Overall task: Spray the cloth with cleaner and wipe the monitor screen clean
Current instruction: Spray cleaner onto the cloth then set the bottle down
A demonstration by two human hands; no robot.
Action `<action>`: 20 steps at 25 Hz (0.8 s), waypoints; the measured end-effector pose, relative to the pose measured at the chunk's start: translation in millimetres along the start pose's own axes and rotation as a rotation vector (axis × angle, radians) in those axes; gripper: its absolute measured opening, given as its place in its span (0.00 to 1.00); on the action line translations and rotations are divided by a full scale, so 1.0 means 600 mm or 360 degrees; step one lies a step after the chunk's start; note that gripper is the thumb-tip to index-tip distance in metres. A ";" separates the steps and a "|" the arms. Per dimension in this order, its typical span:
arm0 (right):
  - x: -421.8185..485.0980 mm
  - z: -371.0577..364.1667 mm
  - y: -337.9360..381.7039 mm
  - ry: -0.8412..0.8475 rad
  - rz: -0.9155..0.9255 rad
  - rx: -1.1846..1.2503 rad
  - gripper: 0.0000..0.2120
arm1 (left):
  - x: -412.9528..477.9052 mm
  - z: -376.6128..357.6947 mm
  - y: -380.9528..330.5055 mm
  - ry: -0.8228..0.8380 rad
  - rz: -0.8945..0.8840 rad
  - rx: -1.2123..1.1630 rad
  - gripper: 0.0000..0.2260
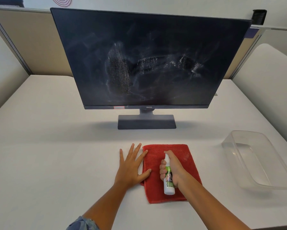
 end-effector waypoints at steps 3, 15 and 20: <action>0.001 0.001 0.004 -0.0051 0.0031 0.0022 0.21 | -0.001 0.000 0.000 0.0003 0.0003 0.0003 0.33; -0.017 0.014 -0.033 0.0018 -0.0071 0.0098 0.21 | -0.001 -0.005 0.007 0.0009 0.0003 0.0006 0.33; -0.031 0.029 -0.060 0.0000 -0.0092 0.0123 0.20 | -0.002 -0.005 0.007 -0.0007 -0.0021 0.0010 0.33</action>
Point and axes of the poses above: each hand's wrist, its own x-axis towards the middle knuckle, its own z-axis out of the back of the hand, y = z × x, the point moved 3 cm from there along x, towards the middle knuckle, and after that the axes turned 13 degrees about -x, right-handed, at the moved point
